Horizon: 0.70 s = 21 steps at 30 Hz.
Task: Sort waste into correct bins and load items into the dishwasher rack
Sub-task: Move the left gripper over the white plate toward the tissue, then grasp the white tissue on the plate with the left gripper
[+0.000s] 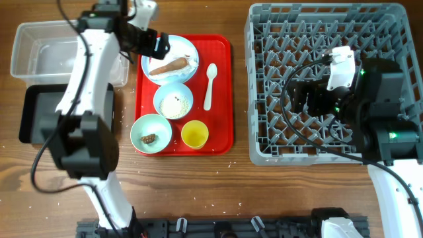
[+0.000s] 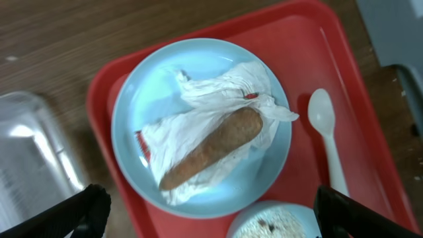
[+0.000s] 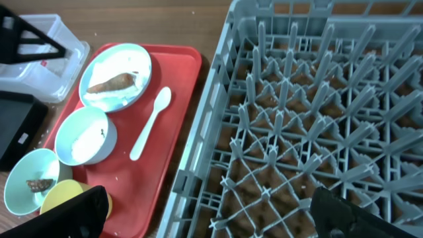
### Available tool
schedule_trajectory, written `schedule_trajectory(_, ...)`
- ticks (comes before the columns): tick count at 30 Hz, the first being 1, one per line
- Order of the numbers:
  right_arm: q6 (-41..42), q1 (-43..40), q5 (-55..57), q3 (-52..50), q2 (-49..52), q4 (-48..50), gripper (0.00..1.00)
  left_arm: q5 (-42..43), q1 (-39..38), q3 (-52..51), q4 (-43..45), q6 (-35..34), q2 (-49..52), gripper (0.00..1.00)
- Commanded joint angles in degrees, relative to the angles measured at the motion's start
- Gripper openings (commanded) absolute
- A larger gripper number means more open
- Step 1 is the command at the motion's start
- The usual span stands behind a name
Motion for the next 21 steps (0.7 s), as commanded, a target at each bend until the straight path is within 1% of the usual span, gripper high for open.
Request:
schedule_trajectory(1, 0.4, 0.2, -1.2, 1.1, 1.4, -0.7, 1.0, -3.6, -3.4, 1.0, 1.9, 5.7, 6.7, 1.0)
schedule_trajectory(7, 0.4, 0.2, -1.1, 1.1, 1.5, -1.0, 1.0, -8.5, -6.3, 1.0, 6.1, 5.9, 13.4, 1.0)
schedule_trajectory(10, 0.4, 0.2, -1.1, 1.1, 1.5, -1.2, 1.0, -12.0, -6.5, 1.0, 8.2, 5.9, 15.3, 1.0)
schedule_trajectory(19, 0.3, 0.2, -1.0, 1.1, 2.3, -1.6, 1.0, -12.4, -6.5, 0.4, 8.7, 5.4, 17.2, 1.0)
schedule_trajectory(20, 0.3, 0.2, -1.0, 1.1, 2.6, -1.6, 1.0, -12.4, -6.6, 0.4, 8.7, 5.4, 17.0, 0.99)
schedule_trajectory(21, 0.4, 0.2, -1.0, 1.1, 2.7, -1.6, 1.0, -12.4, -6.6, 0.4, 8.6, 5.4, 16.8, 0.94)
